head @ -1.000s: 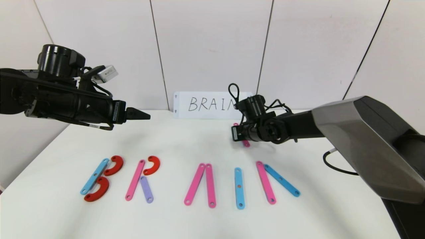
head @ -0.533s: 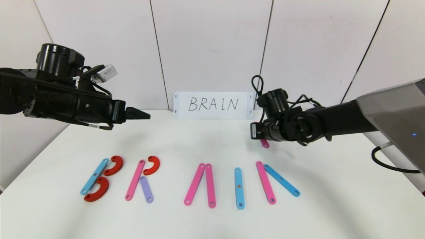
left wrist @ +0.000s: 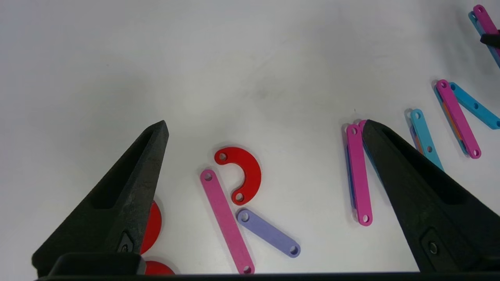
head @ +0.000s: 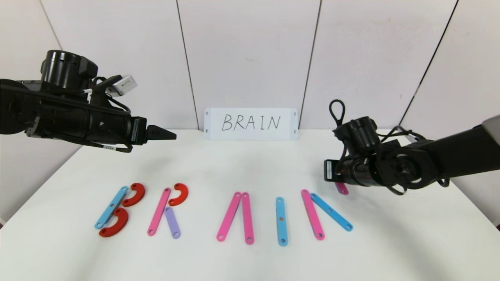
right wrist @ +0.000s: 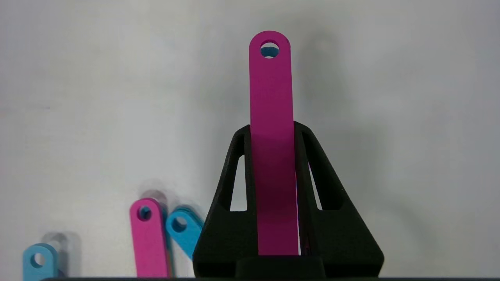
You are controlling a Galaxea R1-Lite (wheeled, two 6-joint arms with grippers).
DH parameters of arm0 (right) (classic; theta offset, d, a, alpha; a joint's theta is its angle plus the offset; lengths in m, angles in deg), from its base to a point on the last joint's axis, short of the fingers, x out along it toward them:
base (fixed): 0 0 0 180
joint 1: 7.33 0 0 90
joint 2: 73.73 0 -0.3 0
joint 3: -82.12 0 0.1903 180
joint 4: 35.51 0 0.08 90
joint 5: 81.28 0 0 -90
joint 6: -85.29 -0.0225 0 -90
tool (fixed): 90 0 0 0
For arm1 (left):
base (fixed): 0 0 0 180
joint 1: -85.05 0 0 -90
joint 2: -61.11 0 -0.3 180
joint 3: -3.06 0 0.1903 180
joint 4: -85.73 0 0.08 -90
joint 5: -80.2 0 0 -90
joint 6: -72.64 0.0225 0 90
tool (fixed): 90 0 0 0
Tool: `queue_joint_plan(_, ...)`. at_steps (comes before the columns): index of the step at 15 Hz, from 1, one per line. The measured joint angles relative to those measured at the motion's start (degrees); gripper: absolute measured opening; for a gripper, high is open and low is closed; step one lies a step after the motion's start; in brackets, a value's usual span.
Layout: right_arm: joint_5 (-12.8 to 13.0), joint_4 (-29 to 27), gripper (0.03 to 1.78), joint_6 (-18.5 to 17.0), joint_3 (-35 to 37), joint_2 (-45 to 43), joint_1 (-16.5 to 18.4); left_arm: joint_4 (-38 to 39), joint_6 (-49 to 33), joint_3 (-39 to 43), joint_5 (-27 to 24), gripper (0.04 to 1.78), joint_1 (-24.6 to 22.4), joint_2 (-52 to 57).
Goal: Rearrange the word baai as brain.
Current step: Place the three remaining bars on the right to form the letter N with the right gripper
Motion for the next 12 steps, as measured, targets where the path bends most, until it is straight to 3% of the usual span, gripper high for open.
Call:
queue_joint_plan(3,-0.06,3.88,0.30,0.00,4.74,-1.32,0.88,-0.01,0.00,0.01,0.01,1.73,0.00,0.00)
queue_joint_plan(8,-0.99,4.44,0.30,0.00,9.89,-2.56,1.04,-0.01,0.00,0.01,-0.05,1.73,0.00,0.07)
queue_joint_plan(12,-1.29,10.23,0.30,0.00,13.51,-2.54,0.99,-0.04,-0.02,0.01,-0.05,1.73,0.00,0.27)
